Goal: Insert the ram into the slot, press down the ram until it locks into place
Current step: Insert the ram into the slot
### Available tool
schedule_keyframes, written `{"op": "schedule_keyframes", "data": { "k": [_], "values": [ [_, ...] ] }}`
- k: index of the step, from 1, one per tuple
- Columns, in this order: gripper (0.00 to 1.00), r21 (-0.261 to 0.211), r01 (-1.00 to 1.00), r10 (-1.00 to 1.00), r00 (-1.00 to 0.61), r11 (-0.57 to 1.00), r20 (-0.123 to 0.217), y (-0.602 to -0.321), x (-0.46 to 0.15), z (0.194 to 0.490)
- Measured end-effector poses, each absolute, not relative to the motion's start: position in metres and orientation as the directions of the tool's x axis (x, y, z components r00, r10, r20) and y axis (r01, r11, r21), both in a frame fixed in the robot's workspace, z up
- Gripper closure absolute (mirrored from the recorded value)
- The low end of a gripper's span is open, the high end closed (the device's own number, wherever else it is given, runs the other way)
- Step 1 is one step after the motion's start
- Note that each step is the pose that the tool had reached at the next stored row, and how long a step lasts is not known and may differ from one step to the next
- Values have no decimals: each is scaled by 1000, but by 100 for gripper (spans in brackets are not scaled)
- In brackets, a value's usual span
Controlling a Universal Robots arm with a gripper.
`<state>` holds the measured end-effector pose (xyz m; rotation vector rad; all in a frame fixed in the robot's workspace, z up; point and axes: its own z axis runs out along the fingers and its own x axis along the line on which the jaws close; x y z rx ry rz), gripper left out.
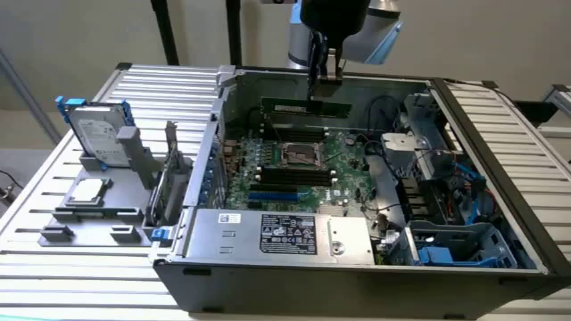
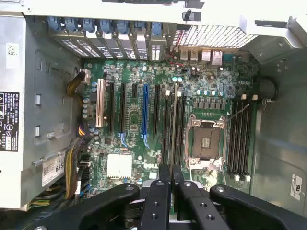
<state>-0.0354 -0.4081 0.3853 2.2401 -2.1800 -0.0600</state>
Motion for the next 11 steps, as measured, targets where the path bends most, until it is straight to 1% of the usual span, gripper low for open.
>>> {"op": "schedule_keyframes", "data": {
  "k": [11],
  "values": [
    [87, 38, -999, -999, 27, -27, -17, -408, -35, 385]
  ]
}}
